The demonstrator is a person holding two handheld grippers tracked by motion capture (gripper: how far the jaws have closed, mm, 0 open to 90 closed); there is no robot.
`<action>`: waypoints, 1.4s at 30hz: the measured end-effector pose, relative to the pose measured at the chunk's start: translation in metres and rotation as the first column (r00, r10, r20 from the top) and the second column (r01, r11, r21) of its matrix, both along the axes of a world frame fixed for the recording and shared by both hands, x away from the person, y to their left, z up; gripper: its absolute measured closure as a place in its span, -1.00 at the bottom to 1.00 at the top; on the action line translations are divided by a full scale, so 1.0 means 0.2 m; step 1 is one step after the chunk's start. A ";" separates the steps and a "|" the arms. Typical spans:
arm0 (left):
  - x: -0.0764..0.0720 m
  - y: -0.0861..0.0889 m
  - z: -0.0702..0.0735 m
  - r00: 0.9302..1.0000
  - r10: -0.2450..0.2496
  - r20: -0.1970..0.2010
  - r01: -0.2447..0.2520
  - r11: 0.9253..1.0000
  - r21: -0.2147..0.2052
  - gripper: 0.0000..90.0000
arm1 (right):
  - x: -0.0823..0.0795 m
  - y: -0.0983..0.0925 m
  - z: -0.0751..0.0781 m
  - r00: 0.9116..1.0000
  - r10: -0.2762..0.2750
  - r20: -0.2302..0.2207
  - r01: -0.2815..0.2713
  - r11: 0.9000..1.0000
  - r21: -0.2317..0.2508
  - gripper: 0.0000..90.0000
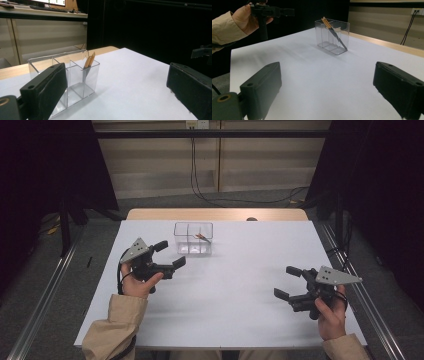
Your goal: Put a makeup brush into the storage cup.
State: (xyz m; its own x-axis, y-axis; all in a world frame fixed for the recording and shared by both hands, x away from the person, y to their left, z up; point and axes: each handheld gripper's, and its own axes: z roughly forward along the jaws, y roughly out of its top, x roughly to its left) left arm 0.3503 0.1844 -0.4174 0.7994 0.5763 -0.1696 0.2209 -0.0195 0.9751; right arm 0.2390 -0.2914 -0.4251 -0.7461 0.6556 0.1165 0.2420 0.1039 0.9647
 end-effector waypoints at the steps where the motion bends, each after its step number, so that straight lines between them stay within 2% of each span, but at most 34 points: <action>1: 0.00 0.01 0.00 1.000 -0.002 0.000 0.002 1.000 0.001 -0.93 | 0.00 0.00 0.00 1.000 -0.001 -0.001 0.001 1.000 0.000 -0.83; 19: -0.07 0.10 0.01 1.000 -0.001 0.023 0.001 1.000 0.016 -0.94 | 0.00 0.00 0.00 1.000 -0.005 -0.001 0.005 1.000 0.005 -0.83; 42: -0.14 0.23 0.03 0.998 0.047 0.039 -0.048 0.999 0.026 -0.94 | -0.01 -0.01 0.01 1.000 -0.005 0.003 0.005 1.000 0.008 -0.83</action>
State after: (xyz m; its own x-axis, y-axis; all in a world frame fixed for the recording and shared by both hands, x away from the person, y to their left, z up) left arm 0.3223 0.2298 -0.4109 0.7767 0.6176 -0.1237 0.1851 -0.0362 0.9820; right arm 0.2379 -0.2930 -0.4240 -0.7434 0.6581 0.1190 0.2391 0.0954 0.9663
